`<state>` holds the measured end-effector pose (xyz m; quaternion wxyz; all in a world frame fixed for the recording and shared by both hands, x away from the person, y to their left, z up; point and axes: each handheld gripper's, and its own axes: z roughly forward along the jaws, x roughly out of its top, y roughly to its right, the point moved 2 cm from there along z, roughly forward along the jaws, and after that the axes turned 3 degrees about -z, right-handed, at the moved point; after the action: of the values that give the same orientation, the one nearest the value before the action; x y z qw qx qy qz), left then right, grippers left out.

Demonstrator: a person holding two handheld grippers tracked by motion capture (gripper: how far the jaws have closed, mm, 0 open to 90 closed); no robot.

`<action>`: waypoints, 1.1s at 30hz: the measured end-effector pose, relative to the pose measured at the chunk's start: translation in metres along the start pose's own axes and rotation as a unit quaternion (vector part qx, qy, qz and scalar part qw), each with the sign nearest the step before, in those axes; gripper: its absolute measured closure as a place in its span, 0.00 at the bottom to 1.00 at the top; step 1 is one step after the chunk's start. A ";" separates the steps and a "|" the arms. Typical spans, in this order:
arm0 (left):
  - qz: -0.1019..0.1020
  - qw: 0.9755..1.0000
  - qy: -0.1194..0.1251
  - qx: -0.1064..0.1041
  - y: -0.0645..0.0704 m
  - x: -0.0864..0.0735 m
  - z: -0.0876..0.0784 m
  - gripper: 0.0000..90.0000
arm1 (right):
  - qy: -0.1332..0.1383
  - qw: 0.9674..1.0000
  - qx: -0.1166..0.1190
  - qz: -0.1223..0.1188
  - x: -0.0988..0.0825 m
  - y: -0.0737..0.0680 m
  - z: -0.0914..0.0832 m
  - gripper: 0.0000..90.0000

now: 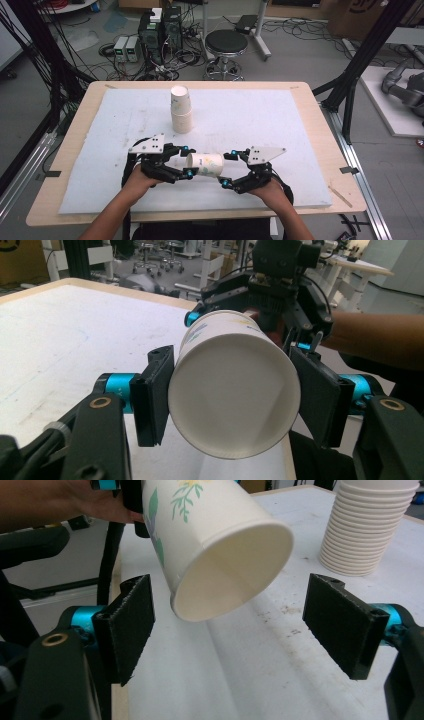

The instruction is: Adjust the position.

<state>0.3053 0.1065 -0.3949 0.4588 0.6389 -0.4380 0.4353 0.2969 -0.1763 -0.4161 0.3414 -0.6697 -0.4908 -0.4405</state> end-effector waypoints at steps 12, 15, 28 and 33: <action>-0.002 0.999 0.012 -0.032 0.004 0.002 0.004 0.41 | 0.009 0.999 0.035 -0.004 0.001 -0.004 0.008 0.24; -0.004 0.999 0.022 -0.043 0.005 0.002 0.004 0.41 | 0.019 0.999 0.043 -0.002 0.002 -0.004 0.008 0.27; -0.015 0.996 0.056 -0.072 0.002 -0.003 0.001 0.41 | 0.064 0.995 0.072 0.004 0.002 -0.004 0.003 0.34; -0.018 0.995 0.058 -0.073 0.002 -0.003 0.001 0.42 | 0.076 0.994 0.075 0.004 0.002 -0.002 0.001 0.38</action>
<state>0.3025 0.1054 -0.3971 0.5365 0.5851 -0.4295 0.4306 0.2953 -0.1743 -0.4146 0.4285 -0.6093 -0.4922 -0.4504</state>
